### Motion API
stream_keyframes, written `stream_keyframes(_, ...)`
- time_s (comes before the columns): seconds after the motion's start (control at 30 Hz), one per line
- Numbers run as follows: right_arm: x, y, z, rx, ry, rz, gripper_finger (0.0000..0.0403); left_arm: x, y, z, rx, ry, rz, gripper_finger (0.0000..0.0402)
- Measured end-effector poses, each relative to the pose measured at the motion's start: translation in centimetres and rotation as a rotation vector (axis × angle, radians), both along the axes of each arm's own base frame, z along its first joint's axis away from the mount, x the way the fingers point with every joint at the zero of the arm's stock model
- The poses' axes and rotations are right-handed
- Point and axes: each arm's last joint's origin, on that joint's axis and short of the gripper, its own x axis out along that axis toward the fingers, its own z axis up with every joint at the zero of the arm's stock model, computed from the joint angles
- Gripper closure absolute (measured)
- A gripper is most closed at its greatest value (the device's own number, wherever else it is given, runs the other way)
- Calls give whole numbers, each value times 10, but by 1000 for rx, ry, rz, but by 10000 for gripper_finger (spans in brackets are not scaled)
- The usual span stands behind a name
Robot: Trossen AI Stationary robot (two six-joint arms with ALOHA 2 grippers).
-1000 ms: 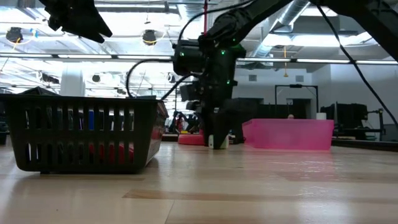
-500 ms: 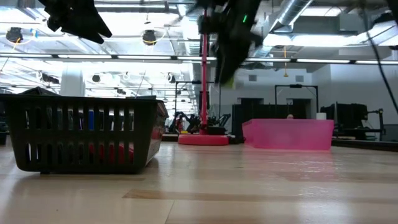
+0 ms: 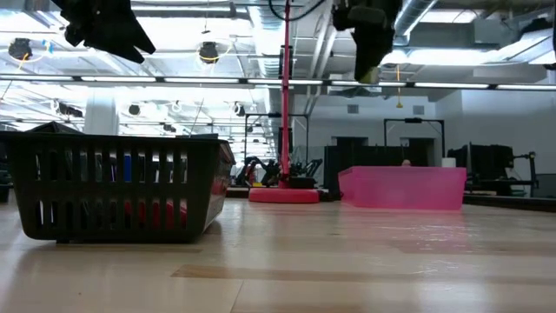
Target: Pick & Place Office items
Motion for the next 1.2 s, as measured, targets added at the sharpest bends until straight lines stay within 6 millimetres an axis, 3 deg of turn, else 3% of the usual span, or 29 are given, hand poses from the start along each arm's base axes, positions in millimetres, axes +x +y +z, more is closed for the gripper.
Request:
stream_keyframes(0.1,-1,-14,-13,4,8,-48,270,0,0,0,-10,2,-3,179)
stream_keyframes(0.33,-22,-50,-76,49,153,-151,270,0,0,-3,-10,8,-3,179)
stream_keyframes(0.5,-42,-63,-90,72,70,-146,270,-1,0,-9,0,32,-6,179)
stream_keyframes(0.73,-68,-71,-107,100,-38,-184,270,-1,0,-9,-3,24,-6,179)
stream_keyframes(0.9,-86,-67,-130,160,-54,-214,270,0,0,-8,-8,13,-6,179)
stream_keyframes(1.2,-92,-62,-158,156,-131,-185,270,0,0,-8,-5,11,-3,179)
